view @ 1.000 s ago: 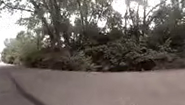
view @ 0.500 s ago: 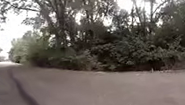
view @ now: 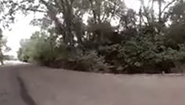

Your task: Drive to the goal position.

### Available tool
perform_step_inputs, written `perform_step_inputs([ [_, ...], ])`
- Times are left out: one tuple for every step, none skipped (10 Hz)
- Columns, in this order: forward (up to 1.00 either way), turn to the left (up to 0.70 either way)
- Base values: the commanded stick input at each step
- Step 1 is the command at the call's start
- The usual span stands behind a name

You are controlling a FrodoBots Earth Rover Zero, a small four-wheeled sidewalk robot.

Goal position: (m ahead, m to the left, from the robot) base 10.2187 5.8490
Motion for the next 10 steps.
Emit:
perform_step_inputs([
  [0.45,0.27],
  [0.45,0.27],
  [0.45,0.27],
  [0.45,0.27],
  [0.45,0.27],
  [0.45,0.27],
  [0.45,0.27],
  [0.45,0.27],
  [0.45,0.27],
  [0.45,0.27],
])
